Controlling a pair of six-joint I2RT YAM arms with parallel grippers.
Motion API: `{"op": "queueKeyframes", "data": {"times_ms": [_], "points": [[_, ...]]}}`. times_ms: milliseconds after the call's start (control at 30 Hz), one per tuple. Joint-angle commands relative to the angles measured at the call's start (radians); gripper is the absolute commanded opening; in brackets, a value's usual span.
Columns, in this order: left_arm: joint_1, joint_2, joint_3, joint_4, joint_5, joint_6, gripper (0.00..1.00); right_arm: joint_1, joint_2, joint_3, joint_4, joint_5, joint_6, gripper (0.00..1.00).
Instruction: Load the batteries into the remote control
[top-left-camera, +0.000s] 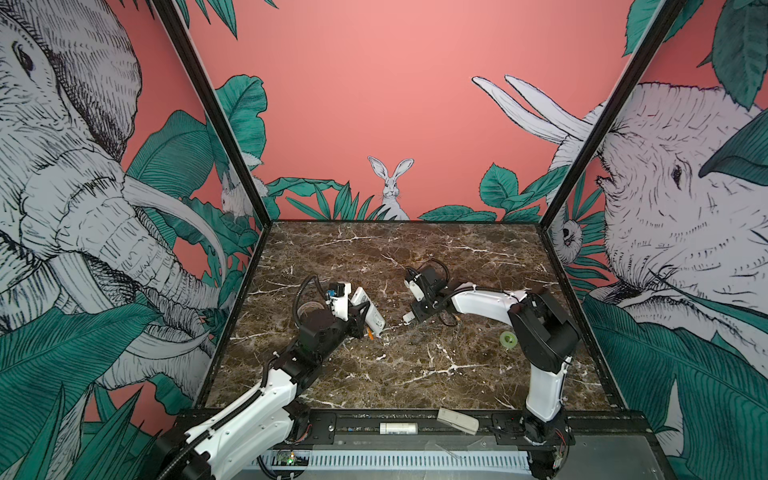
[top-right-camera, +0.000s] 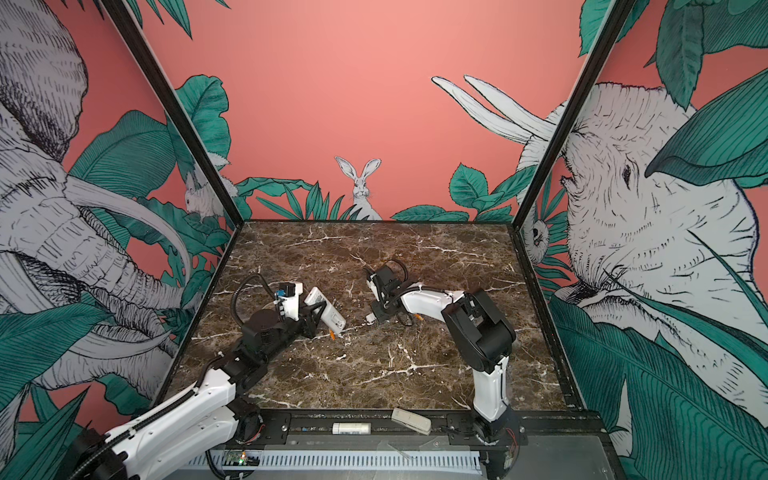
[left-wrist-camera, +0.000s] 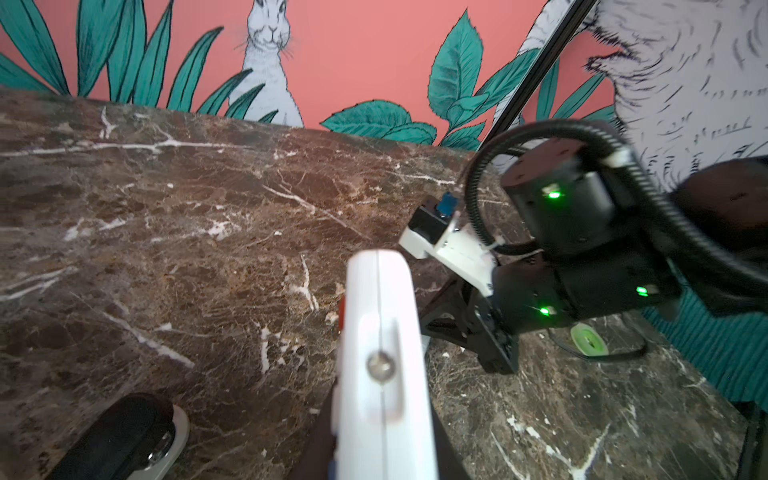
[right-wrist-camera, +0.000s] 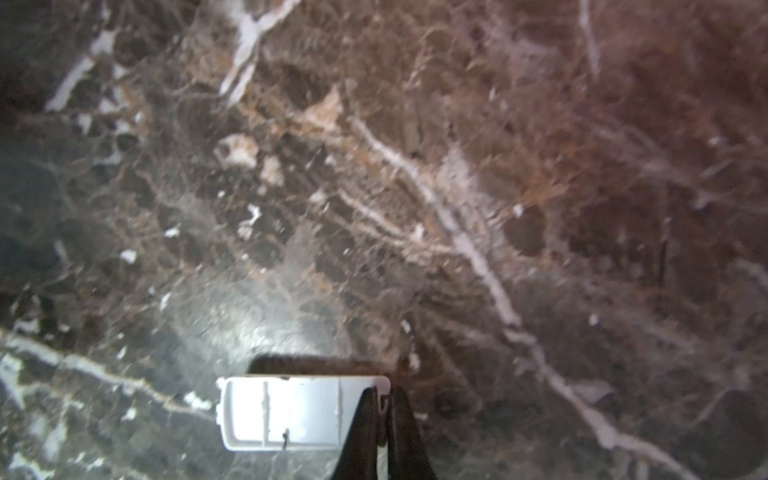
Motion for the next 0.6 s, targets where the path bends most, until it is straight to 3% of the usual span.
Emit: {"op": "queueKeyframes", "data": {"times_ms": [0,133,267,567], "points": [[-0.004,-0.073,0.052,-0.101,0.019,0.017,0.02,-0.047,0.055,0.090,-0.055,0.021,-0.065,0.09],[-0.004,-0.145,0.054,-0.152,0.019,0.008,0.03,-0.094,0.129,0.203,-0.109,0.017,-0.101,0.12],[-0.004,-0.196,0.051,-0.203,0.002,0.006,0.02,-0.105,0.136,0.253,-0.122,0.009,-0.132,0.23],[-0.004,-0.276,0.118,-0.423,-0.088,0.073,0.01,-0.081,-0.045,0.128,-0.045,-0.064,-0.100,0.45]]}}
